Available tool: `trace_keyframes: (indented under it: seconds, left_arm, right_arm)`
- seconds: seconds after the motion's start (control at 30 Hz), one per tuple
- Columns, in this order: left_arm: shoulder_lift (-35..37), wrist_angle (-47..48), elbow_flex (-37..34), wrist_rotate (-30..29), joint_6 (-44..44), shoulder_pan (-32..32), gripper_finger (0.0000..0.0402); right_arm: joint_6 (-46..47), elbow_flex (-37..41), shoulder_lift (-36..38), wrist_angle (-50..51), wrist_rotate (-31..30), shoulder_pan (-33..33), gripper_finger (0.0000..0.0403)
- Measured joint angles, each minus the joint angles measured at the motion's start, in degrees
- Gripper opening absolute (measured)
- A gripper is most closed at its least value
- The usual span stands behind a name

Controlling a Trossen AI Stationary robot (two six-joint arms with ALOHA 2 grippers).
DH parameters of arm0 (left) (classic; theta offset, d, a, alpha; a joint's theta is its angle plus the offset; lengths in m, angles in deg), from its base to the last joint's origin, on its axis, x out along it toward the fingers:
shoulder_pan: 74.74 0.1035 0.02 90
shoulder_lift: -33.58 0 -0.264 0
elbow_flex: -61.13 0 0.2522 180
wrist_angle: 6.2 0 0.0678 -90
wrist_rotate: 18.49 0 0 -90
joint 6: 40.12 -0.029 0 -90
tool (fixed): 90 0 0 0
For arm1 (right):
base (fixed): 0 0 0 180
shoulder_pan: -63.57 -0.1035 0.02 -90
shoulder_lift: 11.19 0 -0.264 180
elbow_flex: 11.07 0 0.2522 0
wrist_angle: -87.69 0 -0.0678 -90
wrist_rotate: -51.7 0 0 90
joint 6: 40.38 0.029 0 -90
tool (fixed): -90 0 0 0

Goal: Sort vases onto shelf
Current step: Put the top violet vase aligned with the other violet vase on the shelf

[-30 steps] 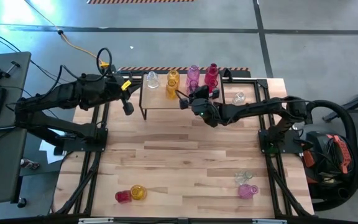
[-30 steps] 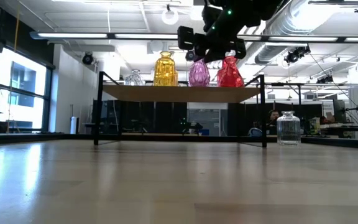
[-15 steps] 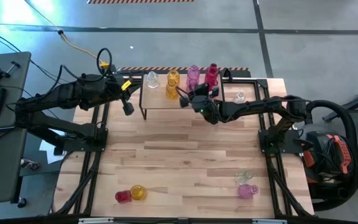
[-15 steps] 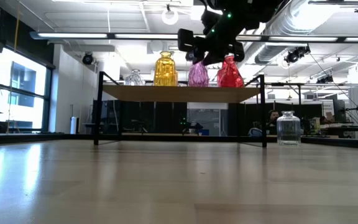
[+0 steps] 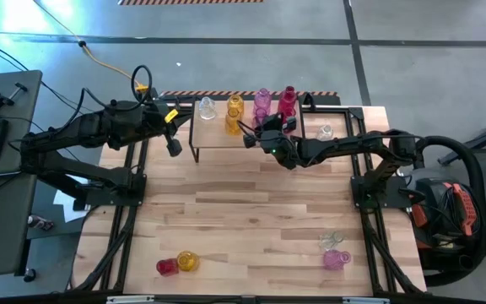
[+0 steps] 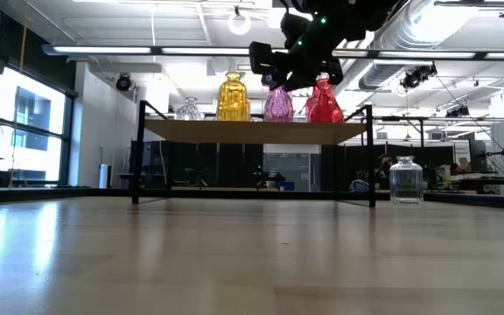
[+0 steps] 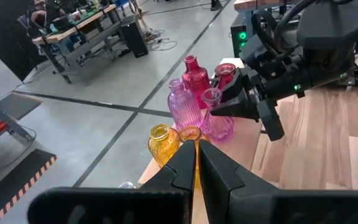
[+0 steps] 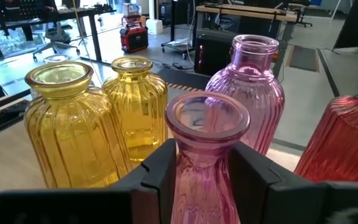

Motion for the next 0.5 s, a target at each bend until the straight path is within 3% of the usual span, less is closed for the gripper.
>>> trace_keyframes:
  seconds: [0.5]
  left_arm:
    - [0.0, 0.0, 0.0, 0.0, 0.6, 0.0, 0.0012]
  right_arm:
    - [-3.1, -1.2, 0.0, 0.9, 1.0, 0.0, 0.0119]
